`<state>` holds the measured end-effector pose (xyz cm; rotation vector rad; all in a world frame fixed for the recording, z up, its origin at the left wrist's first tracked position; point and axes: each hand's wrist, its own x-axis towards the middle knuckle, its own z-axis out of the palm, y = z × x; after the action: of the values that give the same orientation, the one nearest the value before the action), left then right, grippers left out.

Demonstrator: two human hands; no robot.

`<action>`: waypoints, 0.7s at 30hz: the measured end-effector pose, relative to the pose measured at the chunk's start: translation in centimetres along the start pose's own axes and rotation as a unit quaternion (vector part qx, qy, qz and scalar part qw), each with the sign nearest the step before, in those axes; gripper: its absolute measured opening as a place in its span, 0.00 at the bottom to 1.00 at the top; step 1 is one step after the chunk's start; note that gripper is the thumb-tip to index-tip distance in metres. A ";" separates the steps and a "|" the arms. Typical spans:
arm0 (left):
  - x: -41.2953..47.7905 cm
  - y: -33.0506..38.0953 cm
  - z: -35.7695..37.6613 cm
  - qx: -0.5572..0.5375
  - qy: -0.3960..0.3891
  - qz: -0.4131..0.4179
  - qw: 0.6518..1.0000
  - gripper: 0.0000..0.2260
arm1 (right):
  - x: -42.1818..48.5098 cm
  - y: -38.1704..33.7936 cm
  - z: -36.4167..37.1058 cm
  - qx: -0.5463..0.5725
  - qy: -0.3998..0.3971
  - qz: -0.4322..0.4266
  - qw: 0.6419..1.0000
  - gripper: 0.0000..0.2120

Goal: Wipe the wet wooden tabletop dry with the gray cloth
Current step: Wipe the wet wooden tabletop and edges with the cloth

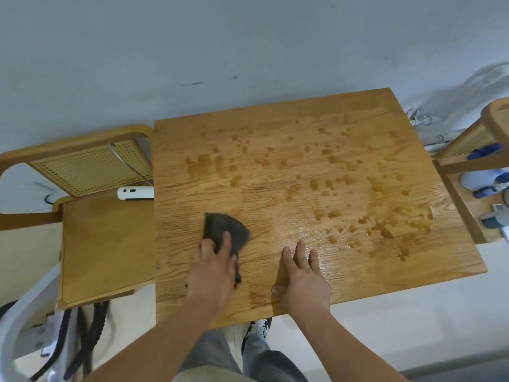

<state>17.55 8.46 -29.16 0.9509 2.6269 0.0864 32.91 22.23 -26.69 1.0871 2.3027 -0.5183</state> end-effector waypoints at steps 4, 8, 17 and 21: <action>-2.7 -2.1 0.6 0.040 -0.052 0.312 0.948 0.30 | 0.3 0.0 0.1 -0.001 0.002 -0.004 1.000 0.47; 1.4 -4.6 -2.2 0.119 -0.065 0.171 0.976 0.28 | 0.2 -0.1 -0.3 0.014 0.000 -0.001 1.000 0.45; -2.8 5.7 0.8 -0.111 -0.064 -0.042 0.991 0.31 | -1.4 3.0 -1.6 0.303 0.145 0.031 0.941 0.19; -2.4 7.9 -0.5 -0.262 -0.162 0.083 0.948 0.26 | -1.5 2.6 -0.5 0.204 0.234 -0.086 0.947 0.20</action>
<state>23.92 13.11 -26.58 0.8965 2.0596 0.5847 35.58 23.16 -25.69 1.3194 2.8013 -0.9213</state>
